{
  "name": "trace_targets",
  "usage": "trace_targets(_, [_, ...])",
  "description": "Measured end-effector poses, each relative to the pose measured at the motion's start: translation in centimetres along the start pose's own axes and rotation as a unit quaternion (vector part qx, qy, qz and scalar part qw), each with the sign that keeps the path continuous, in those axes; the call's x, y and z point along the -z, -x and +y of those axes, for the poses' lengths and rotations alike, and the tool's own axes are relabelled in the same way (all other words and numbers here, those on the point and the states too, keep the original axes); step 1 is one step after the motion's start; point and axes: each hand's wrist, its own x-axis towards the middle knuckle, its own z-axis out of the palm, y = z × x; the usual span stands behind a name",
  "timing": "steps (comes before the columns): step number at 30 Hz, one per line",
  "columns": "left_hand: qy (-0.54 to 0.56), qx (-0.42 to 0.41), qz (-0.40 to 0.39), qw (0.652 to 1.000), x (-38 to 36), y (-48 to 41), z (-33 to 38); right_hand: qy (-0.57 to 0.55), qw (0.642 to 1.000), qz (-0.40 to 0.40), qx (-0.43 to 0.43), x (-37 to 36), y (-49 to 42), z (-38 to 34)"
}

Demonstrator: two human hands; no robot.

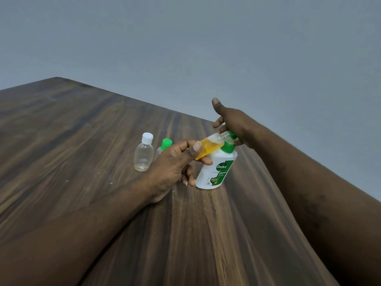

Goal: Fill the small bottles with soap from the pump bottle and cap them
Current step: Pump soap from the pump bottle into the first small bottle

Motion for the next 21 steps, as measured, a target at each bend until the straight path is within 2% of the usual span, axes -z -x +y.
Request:
trace_targets(9, [-0.006, 0.013, 0.007, 1.0, 0.3, 0.1, -0.2, 0.024, 1.0, -0.016, 0.0, -1.5, -0.6, 0.9])
trace_targets(13, [0.0, 0.011, 0.005, 1.0, 0.2, 0.1, -0.1, 0.003, 1.0, -0.005, -0.001, -1.0, -0.2, 0.5])
trace_targets(18, [0.0, 0.007, 0.006, 1.0, 0.1, 0.0, 0.1, 0.008, 0.999, -0.047, -0.02, 0.4, 0.2, -1.0])
trace_targets(21, [-0.004, 0.007, 0.009, 1.0, 0.2, -0.1, 0.0, 0.012, 0.999, -0.037, -0.018, 0.5, 0.0, -0.8])
